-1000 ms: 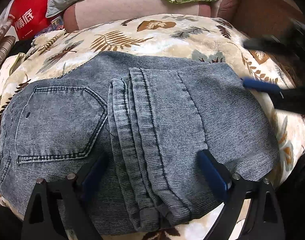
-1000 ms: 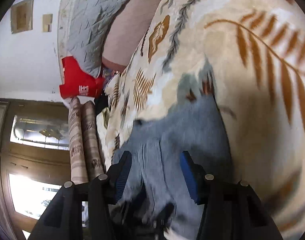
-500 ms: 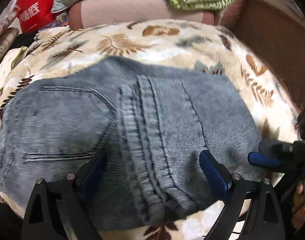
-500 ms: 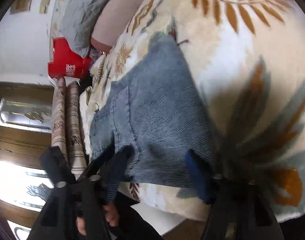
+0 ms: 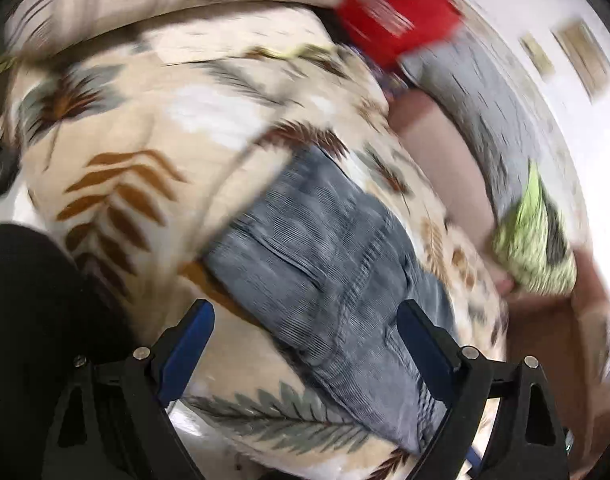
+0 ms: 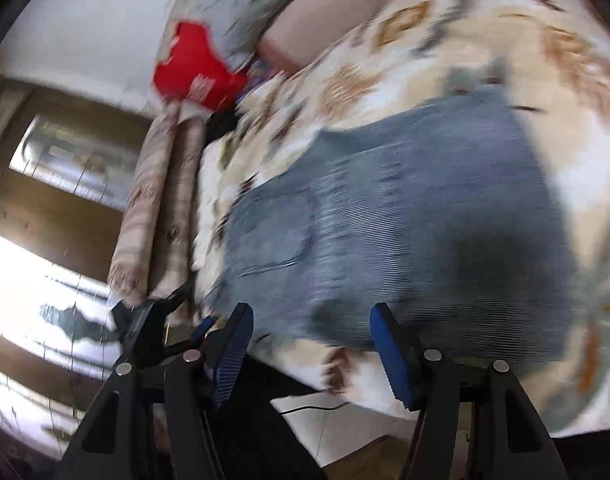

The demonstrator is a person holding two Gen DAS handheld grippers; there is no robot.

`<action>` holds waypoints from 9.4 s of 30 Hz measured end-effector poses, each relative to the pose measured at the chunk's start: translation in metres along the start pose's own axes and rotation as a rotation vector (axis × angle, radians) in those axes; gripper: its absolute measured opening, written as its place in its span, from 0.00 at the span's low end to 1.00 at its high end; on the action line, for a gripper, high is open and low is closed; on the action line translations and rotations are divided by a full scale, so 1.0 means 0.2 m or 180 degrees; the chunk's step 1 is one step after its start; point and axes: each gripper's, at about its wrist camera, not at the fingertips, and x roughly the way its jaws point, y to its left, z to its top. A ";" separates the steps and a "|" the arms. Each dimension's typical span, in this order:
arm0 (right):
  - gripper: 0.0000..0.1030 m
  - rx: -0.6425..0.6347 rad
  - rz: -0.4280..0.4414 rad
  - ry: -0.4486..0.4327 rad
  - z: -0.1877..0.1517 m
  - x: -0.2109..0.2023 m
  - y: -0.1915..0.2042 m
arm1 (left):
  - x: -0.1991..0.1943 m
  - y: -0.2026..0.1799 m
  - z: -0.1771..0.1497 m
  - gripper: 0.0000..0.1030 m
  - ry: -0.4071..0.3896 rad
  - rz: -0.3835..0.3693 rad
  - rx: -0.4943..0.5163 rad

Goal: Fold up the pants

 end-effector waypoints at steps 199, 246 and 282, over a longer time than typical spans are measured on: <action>0.46 -0.0683 -0.2254 0.0113 0.75 0.10 0.12 | 0.50 -0.81 -0.67 0.89 0.0519 -0.0016 0.3247; 0.78 -0.1251 -0.2417 0.0234 0.70 0.54 0.13 | 0.39 -0.73 -0.65 0.90 0.0339 0.0088 0.3051; 0.87 -0.0491 -0.2219 -0.0471 -0.04 -0.25 -0.27 | 0.34 -0.90 -0.76 0.91 0.0270 0.0410 0.3541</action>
